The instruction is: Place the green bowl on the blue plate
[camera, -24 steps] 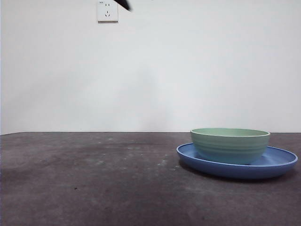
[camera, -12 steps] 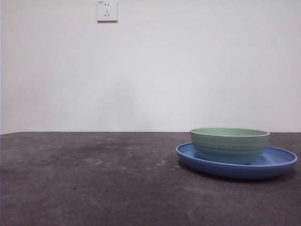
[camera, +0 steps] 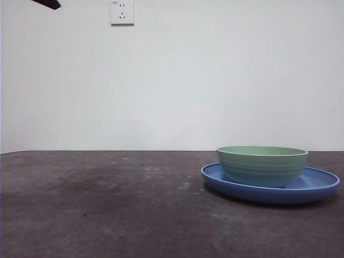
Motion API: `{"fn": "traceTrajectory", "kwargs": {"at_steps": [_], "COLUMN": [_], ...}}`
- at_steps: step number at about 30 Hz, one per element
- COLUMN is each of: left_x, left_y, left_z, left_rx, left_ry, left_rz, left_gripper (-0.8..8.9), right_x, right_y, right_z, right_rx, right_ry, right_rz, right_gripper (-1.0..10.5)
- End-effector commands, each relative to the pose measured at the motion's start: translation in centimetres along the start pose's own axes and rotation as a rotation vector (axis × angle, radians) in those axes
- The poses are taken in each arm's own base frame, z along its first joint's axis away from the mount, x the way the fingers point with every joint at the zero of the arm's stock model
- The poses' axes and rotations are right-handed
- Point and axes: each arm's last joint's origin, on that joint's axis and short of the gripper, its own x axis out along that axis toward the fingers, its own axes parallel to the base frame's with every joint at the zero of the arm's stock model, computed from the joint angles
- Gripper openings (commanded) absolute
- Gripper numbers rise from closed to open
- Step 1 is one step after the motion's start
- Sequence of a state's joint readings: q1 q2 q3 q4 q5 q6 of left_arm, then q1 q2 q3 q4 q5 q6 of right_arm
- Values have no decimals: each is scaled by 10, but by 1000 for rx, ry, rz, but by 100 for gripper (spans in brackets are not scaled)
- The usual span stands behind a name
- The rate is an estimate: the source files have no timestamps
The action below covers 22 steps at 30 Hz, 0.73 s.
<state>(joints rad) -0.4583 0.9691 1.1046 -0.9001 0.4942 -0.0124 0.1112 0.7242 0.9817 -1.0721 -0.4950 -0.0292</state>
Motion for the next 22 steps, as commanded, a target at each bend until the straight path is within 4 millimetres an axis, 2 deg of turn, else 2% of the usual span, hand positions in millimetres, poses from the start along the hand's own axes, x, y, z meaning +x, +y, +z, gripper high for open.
{"fn": "traceTrajectory", "kwargs": {"at_steps": [1, 5, 17, 22], "left_x": [-1, -3, -5, -5], "left_y": [-2, -6, -6, -6], "left_z": [-8, -17, -17, -17], "left_rx": [52, 64, 68, 68], "left_ry": [-6, -8, -14, -14], "left_rz": [-48, -121, -123, -123], "left_gripper": [280, 280, 280, 280], "right_x": [-3, -3, -3, 0], "right_y": [2, 2, 2, -6], "right_z": [4, 4, 4, 7], "right_rx": [-10, -9, 20, 113], "right_ry": [-18, -16, -15, -23], "right_rz": [4, 4, -6, -205], "right_gripper": [361, 361, 361, 360]}}
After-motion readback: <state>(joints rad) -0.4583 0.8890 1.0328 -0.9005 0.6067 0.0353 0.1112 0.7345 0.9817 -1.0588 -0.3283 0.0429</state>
